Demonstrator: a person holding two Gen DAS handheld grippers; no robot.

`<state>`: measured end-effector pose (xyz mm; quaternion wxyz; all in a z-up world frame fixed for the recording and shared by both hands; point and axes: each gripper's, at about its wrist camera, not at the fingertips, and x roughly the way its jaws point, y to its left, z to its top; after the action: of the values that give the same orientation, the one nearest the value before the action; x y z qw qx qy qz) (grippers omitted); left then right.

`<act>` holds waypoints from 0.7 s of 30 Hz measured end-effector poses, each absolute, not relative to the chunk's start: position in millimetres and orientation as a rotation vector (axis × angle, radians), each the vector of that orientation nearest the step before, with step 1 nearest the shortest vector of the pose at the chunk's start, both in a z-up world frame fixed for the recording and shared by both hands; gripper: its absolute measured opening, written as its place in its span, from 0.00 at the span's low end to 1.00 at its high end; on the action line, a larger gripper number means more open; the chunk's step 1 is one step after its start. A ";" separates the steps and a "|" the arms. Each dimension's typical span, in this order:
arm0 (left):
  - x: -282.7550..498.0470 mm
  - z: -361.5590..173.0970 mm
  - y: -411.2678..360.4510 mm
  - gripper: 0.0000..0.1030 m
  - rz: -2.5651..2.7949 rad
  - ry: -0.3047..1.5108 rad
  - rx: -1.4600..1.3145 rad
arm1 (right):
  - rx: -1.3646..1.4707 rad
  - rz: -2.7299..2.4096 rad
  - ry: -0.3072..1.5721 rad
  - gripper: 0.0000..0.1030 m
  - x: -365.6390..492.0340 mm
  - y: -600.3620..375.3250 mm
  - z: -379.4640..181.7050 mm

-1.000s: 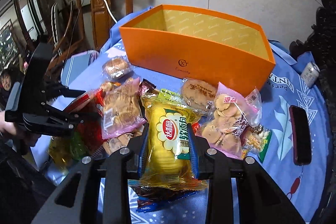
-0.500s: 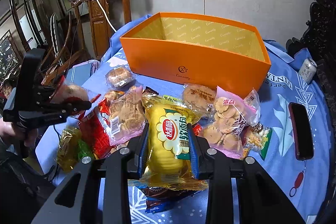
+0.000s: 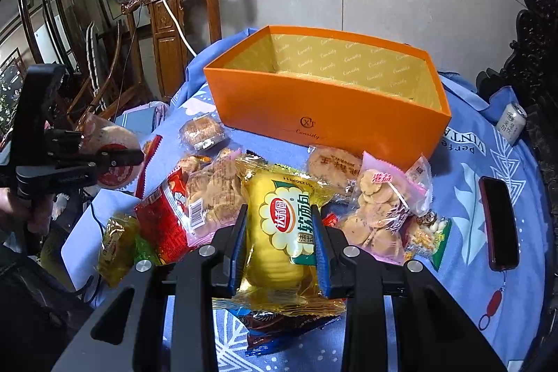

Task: Organize snacks
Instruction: 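Carry both snacks into the orange box and open both grippers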

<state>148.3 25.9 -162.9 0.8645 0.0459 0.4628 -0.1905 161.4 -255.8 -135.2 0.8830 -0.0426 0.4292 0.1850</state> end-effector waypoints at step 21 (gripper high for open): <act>339.6 -82.8 -73.6 0.72 -0.369 0.847 0.103 | 0.015 0.207 0.708 0.53 331.8 -290.6 -66.9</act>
<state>339.6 -73.6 -82.8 0.8940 0.0497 0.4083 -0.1780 331.8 -290.6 -66.9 0.9328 0.0073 0.3458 0.1012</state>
